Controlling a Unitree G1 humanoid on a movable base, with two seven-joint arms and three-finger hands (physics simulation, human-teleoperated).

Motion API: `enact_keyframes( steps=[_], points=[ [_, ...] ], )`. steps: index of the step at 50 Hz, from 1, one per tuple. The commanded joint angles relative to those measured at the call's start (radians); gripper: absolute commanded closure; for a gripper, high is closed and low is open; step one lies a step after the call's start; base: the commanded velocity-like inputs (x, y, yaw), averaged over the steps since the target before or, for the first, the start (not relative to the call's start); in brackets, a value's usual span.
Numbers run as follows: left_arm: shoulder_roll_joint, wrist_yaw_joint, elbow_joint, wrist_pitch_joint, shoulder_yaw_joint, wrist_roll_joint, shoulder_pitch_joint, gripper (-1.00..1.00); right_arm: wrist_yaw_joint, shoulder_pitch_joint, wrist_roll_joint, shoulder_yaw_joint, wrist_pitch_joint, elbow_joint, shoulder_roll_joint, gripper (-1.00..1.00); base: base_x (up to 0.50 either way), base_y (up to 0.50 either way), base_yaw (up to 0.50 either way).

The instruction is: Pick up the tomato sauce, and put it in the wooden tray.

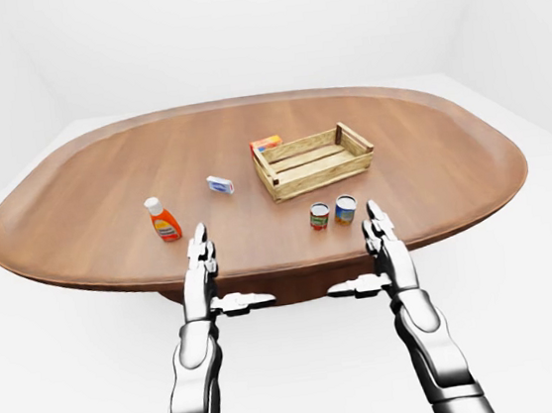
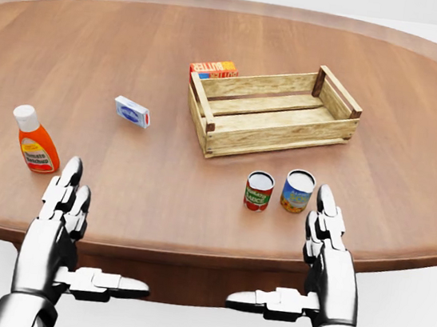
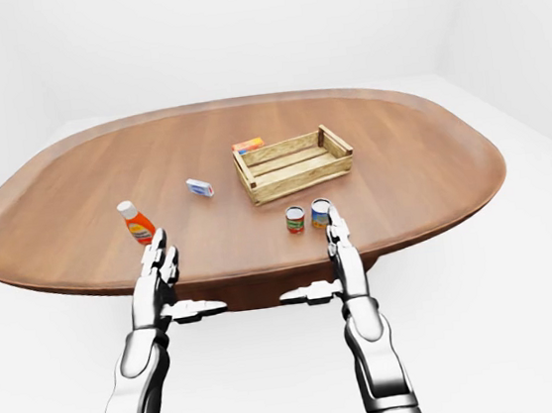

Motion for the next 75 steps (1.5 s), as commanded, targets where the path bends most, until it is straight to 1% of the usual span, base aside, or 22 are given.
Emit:
enact_keyframes(
  steps=[1,2,4,5,6,7,8,9,10,11,16,19,21,28,41,43,51,54,75],
  points=[
    [0.009,-0.032,-0.026,0.027,0.039,-0.077,0.007,-1.0,0.029,0.005,0.014,-0.021,0.003,-0.011,-0.009,-1.0,0.0,0.0,0.0],
    [0.009,-0.031,-0.025,0.038,0.042,-0.086,0.007,-1.0,0.029,0.007,0.014,-0.02,0.002,-0.013,-0.009,-1.0,0.0,0.0,0.0],
    [0.012,-0.023,0.0,0.049,0.048,-0.094,-0.007,-1.0,0.031,0.005,0.012,-0.017,-0.002,-0.01,-0.009,-1.0,0.0,0.0,0.0],
    [0.014,-0.017,0.023,0.048,0.051,-0.092,-0.018,-1.0,0.031,0.001,0.012,-0.018,-0.001,-0.004,-0.009,-1.0,0.0,0.0,0.0],
    [0.015,-0.02,0.035,0.042,0.052,-0.096,-0.023,-1.0,0.028,-0.003,0.009,-0.018,0.001,0.002,-0.01,-1.0,0.0,0.0,0.0],
    [0.016,-0.021,0.04,0.045,0.052,-0.099,-0.027,-1.0,0.026,-0.006,0.0,-0.015,0.002,0.007,-0.011,-1.0,0.0,0.0,0.0],
    [0.016,-0.024,0.032,0.061,0.05,-0.106,-0.022,-1.0,0.034,-0.001,-0.004,-0.009,-0.003,0.0,-0.012,-1.0,0.22,0.0,0.0],
    [0.016,-0.041,0.019,0.081,0.048,-0.124,-0.018,-1.0,0.032,-0.003,-0.03,-0.002,0.01,0.005,-0.017,-1.0,0.5,0.0,0.0],
    [0.015,-0.05,0.01,0.083,0.046,-0.137,-0.013,-1.0,0.042,-0.003,-0.03,0.001,0.004,0.011,-0.015,-1.0,0.5,0.0,0.0],
    [0.014,-0.05,0.007,0.083,0.045,-0.141,-0.012,-1.0,0.044,0.001,-0.033,0.002,-0.002,0.005,-0.013,-1.0,0.5,0.0,0.0],
    [0.012,-0.06,-0.012,0.083,0.042,-0.155,-0.004,-1.0,0.051,0.002,-0.029,-0.004,-0.003,0.006,-0.011,-1.0,0.5,0.0,0.0],
    [0.008,-0.061,-0.034,0.083,0.053,-0.198,-0.008,-1.0,0.052,-0.001,-0.026,-0.006,-0.002,0.009,-0.01,-1.0,0.5,0.0,0.0],
    [0.008,-0.064,-0.043,0.083,0.05,-0.208,-0.005,-1.0,0.052,-0.002,-0.024,-0.006,-0.002,0.011,-0.01,-1.0,0.5,0.0,0.0],
    [0.011,-0.062,-0.026,0.083,0.047,-0.198,-0.008,-1.0,0.054,0.0,-0.028,-0.003,-0.008,0.014,-0.01,-1.0,0.5,0.0,0.0],
    [0.009,-0.077,-0.041,0.083,0.038,-0.196,0.002,-1.0,0.056,-0.002,-0.037,0.001,-0.001,0.016,-0.011,-1.0,0.5,0.0,0.0],
    [0.011,-0.062,-0.005,0.083,0.041,-0.175,-0.012,-1.0,0.057,-0.001,-0.038,0.001,-0.001,0.016,-0.01,-1.0,0.5,0.0,0.0],
    [0.01,-0.061,-0.017,0.083,0.039,-0.176,-0.007,-1.0,0.058,-0.001,-0.042,0.001,-0.002,0.018,-0.011,-1.0,0.5,0.0,0.0],
    [0.011,-0.047,0.007,0.083,0.045,-0.161,-0.019,-1.0,0.058,-0.002,-0.04,-0.001,0.0,0.019,-0.01,-1.0,0.5,0.0,0.0],
    [0.01,-0.055,0.001,0.083,0.036,-0.158,-0.015,-1.0,0.059,-0.003,-0.047,0.002,-0.003,0.025,-0.011,-1.0,0.5,0.0,0.0]
  ],
)
